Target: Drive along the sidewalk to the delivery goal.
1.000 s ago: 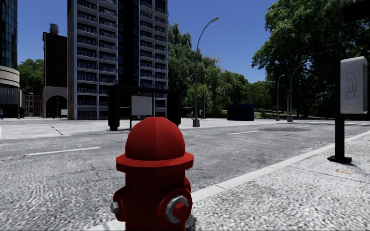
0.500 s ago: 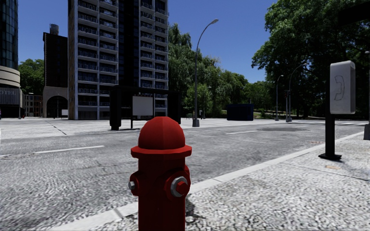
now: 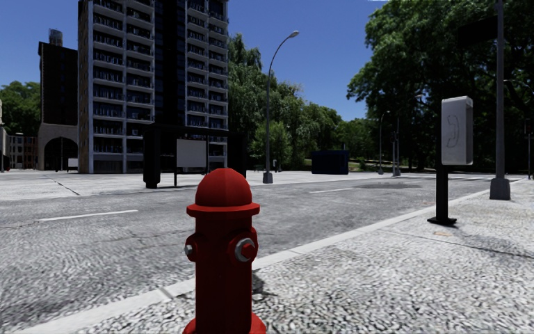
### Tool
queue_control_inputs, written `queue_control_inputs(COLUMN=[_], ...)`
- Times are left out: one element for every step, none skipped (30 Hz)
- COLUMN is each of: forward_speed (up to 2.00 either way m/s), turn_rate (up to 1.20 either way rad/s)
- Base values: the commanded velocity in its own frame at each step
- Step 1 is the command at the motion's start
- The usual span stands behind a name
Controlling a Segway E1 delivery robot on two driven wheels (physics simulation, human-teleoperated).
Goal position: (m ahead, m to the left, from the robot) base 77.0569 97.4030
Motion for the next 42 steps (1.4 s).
queue_control_inputs(forward_speed=[-0.43,-0.43,-0.43,-0.43,-0.43,-0.43,-0.43,-0.43,-0.43,-0.43,-0.43,-0.43,-0.43,-0.43,-0.43,-0.43,-0.43,-0.43,-0.43,-0.43,-0.43,-0.43,-0.40,-0.39,-0.39,-0.37,-0.37,-0.35,-0.34,0.00,0.00,0.00,0.00,0.00,0.00,0.00,0.00,0.00,0.00,0.00,0.00,0.09], turn_rate=[-0.30,-0.30,-0.30,-0.30,-0.30,-0.30,-0.30,-0.30,-0.31,-0.31,-0.34,-0.35,-0.36,-0.36,-0.36,-0.36,-0.36,-0.37,-0.37,-0.37,-0.38,-0.38,-0.38,-0.39,-0.41,-0.42,-0.42,-0.42,-0.42,-0.42,-0.42,-0.42,-0.42,-0.42,-0.42,-0.42,-0.42,-0.42,-0.42,-0.42,-0.42,-0.42])
